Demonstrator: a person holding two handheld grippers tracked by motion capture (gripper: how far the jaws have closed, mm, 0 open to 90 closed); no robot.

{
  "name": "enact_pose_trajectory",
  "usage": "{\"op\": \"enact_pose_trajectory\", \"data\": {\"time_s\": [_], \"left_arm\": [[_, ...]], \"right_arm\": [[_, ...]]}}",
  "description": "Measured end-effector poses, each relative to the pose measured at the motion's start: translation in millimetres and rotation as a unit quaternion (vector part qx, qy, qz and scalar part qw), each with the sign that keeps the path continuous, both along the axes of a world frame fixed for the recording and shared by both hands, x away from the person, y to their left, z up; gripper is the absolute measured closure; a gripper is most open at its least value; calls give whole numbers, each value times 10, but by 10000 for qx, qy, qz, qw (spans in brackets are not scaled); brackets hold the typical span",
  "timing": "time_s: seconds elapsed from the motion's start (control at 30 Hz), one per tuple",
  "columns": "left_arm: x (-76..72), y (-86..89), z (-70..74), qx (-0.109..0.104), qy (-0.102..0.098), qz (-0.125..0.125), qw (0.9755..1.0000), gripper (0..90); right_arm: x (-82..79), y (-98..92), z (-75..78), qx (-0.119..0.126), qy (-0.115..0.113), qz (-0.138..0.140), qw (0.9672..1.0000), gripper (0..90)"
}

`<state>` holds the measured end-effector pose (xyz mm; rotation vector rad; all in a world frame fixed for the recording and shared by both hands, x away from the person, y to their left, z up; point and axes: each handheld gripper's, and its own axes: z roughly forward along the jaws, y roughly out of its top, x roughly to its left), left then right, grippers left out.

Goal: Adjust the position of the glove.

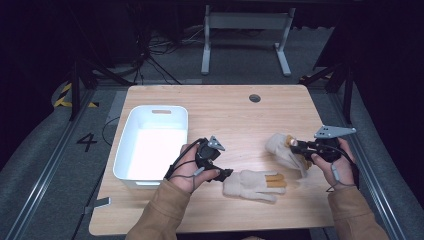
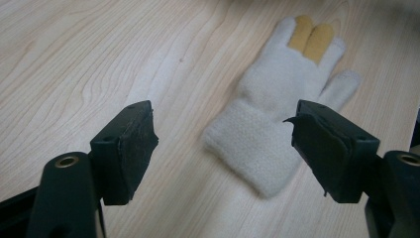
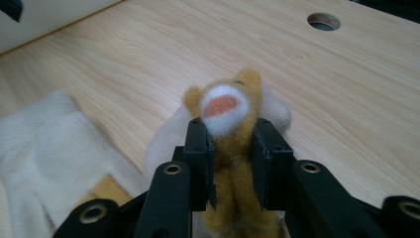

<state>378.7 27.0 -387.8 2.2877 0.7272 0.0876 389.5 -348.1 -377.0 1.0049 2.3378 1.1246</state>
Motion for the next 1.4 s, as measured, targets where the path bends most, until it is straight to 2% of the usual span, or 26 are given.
{"op": "enact_pose_trajectory", "data": {"time_s": [0.47, 0.7, 1.0, 1.37, 1.4], "left_arm": [[15, -27, 10, -22, 9, -31, 10000, 257], [5, -17, 13, -48, 11, -52, 10000, 257], [-10, 29, 17, -51, 4, 2, 10000, 257], [-37, 108, 8, -21, -1, 114, 9999, 257], [-37, 108, 8, -21, -1, 114, 9999, 257]], "right_arm": [[-103, 110, 90, 55, -11, 570, 9984, 718], [-119, 227, 86, 17, 8, 1043, 9945, 717], [-127, 368, 96, -14, 71, 1350, 9908, 716], [-122, 578, 106, 30, 121, 1858, 9825, 715], [-122, 578, 106, 30, 121, 1858, 9825, 715]]}}
